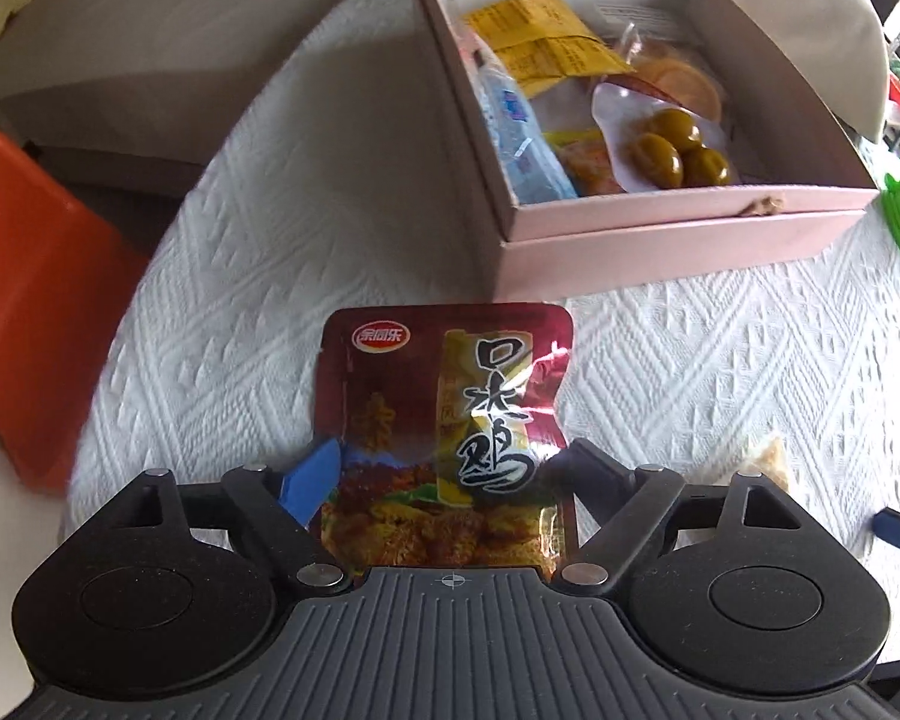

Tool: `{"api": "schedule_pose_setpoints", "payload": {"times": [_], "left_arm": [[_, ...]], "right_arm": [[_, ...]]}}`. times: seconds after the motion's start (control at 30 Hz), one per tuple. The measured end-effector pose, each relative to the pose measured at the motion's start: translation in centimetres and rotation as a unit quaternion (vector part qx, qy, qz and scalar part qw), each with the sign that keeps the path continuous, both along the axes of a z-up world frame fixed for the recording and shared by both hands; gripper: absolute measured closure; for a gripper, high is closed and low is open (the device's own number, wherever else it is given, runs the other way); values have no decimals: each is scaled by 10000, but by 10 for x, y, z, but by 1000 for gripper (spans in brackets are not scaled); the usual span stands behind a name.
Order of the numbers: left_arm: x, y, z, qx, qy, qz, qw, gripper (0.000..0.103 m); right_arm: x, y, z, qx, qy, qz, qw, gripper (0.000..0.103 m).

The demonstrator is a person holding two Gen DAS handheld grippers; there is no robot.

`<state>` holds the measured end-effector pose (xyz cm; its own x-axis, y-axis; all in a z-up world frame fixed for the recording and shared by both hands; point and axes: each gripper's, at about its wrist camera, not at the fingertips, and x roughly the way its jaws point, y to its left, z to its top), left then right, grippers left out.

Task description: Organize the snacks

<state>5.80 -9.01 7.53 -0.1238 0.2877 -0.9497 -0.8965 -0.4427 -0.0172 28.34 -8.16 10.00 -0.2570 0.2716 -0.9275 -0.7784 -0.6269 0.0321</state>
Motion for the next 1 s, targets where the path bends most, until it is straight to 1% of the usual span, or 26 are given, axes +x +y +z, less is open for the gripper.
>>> {"api": "schedule_pose_setpoints", "payload": {"times": [0.03, 0.07, 0.1, 0.17, 0.3, 0.4, 0.43, 0.5, 0.6, 0.63, 0.67, 0.7, 0.73, 0.77, 0.8, 0.83, 0.97, 1.0], "left_arm": [[-5, -1, -1, 67, -43, 13, 10000, 9], [-9, 1, -3, 92, -68, -8, 9999, 8], [-12, 4, -5, 139, -42, -84, 9999, 5], [-12, 3, -5, 233, 29, -342, 9991, 2], [-10, -7, -7, 406, 61, -765, 9962, 2], [-9, -15, -7, 512, 114, -849, 9950, 2], [-7, -15, -8, 516, 166, -820, 9952, 2], [-1, -6, -9, 334, 312, -828, 9955, 0], [-5, 10, -7, 65, 173, -506, 9985, 0], [-6, 13, -7, -2, 159, -480, 9987, 1], [-5, 13, -4, 21, 187, -509, 9985, 5], [-4, 10, -1, 84, 199, -562, 9982, 15], [-2, 7, 4, 152, 255, -613, 9977, 28], [-1, 3, 7, 216, 271, -657, 9972, 32], [-1, 1, 9, 224, 241, -661, 9973, 36], [-1, -3, 11, 232, 180, -630, 9976, 37], [-2, -15, 16, 292, -7, -524, 9982, 40], [-2, -19, 18, 318, -86, -491, 9982, 41]], "right_arm": [[-1, -1, -1, 25, -1, 18, 10000, 4], [-2, -2, -1, 33, 13, 14, 10000, 3], [-2, -2, -2, 24, 15, 25, 10000, 1], [-5, -2, -2, 29, -10, 37, 10000, 0], [-7, 1, -3, -52, -70, 43, 10000, 0], [-8, 4, -4, -98, -105, 54, 9999, 0], [-9, 5, -4, -106, -111, 69, 9999, 0], [-8, 4, -4, -102, -108, 112, 9998, 0], [-9, 4, -3, -98, -118, 182, 9997, 0], [-9, 5, -3, -121, -136, 203, 9996, 0], [-11, 5, -2, -157, -173, 236, 9994, 0], [-12, 6, -2, -182, -205, 262, 9993, 0], [-13, 7, -1, -210, -228, 296, 9991, 1], [-15, 7, 1, -225, -224, 344, 9989, 2], [-15, 6, 3, -208, -202, 375, 9989, 8], [-17, 5, 5, -194, -174, 421, 9988, 14], [-28, 0, 10, -262, -57, 684, 9973, 29], [-31, -1, 11, -194, -95, 721, 9972, 39]]}}
